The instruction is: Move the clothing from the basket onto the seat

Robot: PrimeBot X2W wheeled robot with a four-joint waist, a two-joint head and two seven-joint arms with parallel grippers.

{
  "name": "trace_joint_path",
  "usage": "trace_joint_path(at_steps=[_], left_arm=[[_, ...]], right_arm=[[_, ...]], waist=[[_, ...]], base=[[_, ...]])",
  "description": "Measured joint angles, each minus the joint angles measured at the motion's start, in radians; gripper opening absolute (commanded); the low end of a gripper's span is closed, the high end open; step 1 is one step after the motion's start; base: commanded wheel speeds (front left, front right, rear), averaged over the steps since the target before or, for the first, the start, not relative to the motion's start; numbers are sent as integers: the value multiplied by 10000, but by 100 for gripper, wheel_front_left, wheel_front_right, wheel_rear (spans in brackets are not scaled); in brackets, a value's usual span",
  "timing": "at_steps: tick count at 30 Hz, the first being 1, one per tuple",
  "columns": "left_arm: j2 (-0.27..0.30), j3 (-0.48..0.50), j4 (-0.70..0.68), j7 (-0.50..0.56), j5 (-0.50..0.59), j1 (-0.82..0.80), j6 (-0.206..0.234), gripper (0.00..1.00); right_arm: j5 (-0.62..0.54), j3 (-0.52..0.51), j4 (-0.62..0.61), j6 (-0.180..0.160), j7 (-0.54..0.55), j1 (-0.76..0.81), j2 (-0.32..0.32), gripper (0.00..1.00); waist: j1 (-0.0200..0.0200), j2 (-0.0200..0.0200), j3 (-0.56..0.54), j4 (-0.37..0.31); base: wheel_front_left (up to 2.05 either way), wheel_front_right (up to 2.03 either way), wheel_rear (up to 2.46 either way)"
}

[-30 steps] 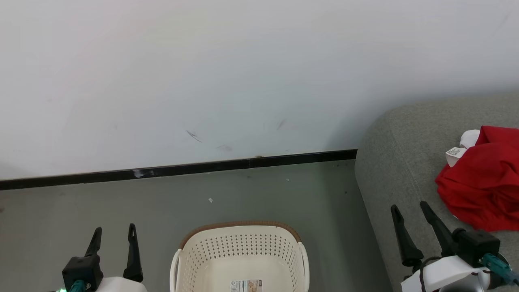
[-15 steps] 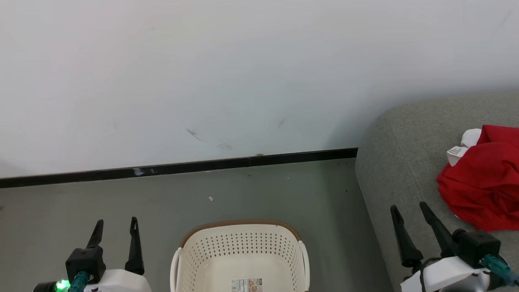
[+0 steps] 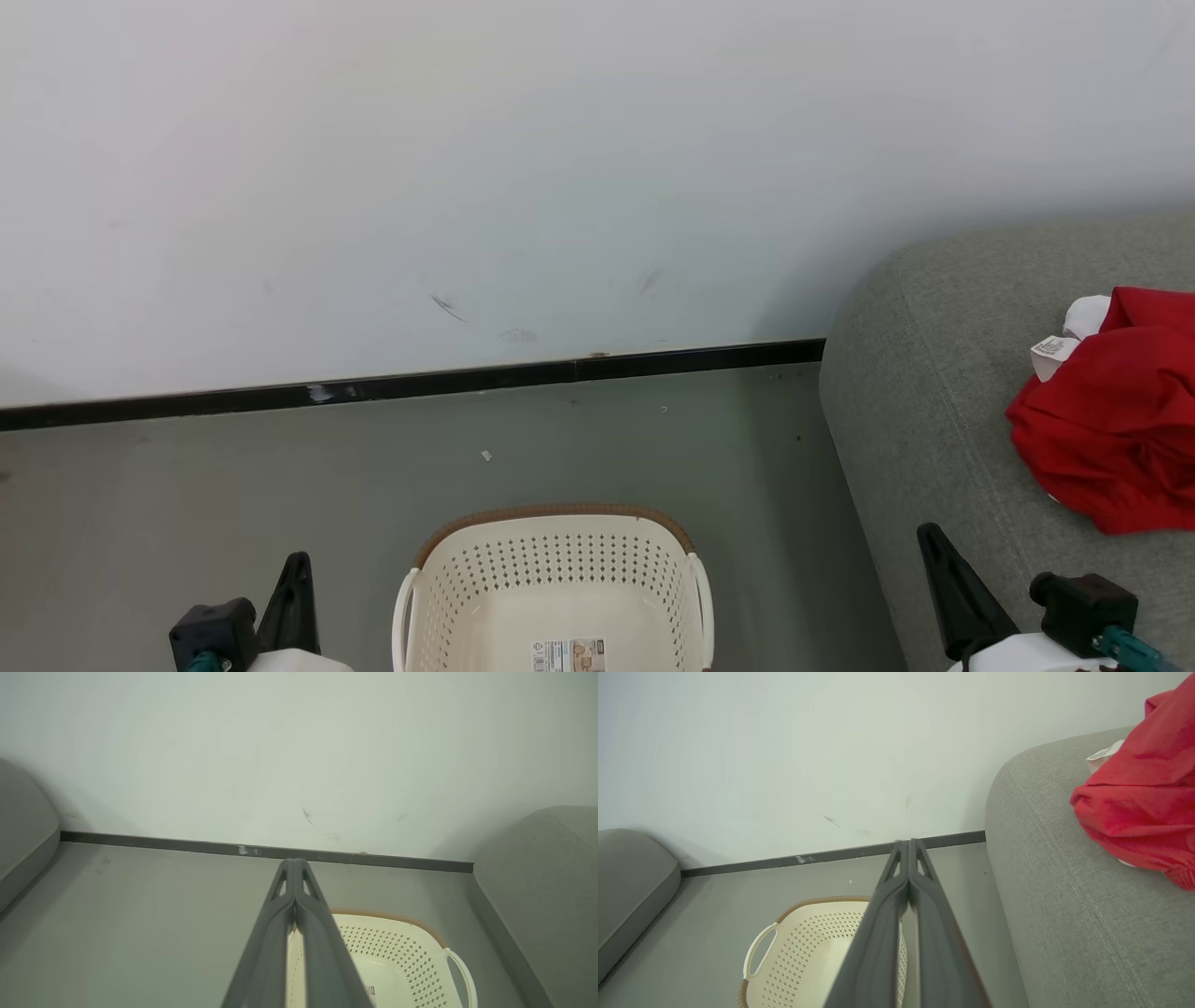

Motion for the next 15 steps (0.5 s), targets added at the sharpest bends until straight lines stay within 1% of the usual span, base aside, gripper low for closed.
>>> trace_joint_path(at_steps=[7, 11, 15], left_arm=[[-115, 313, -86, 171, -882, 0, -257, 0], [-211, 497, -107, 299, -1273, 0, -437, 0], [-322, 683, -144, 453, -1705, 0, -614, 0]], right_arm=[[1116, 73, -192, 0, 90, 12, -2, 0], [1988, 42, -194, 0, 226, 10, -2, 0], [2732, -38, -188, 0, 349, 5, -2, 0]], waist=[[1, 0, 21, 9], [5, 0, 27, 14], [26, 0, 26, 20]], base=[[0, 0, 0], [0, 0, 0], [0, 0, 0]])
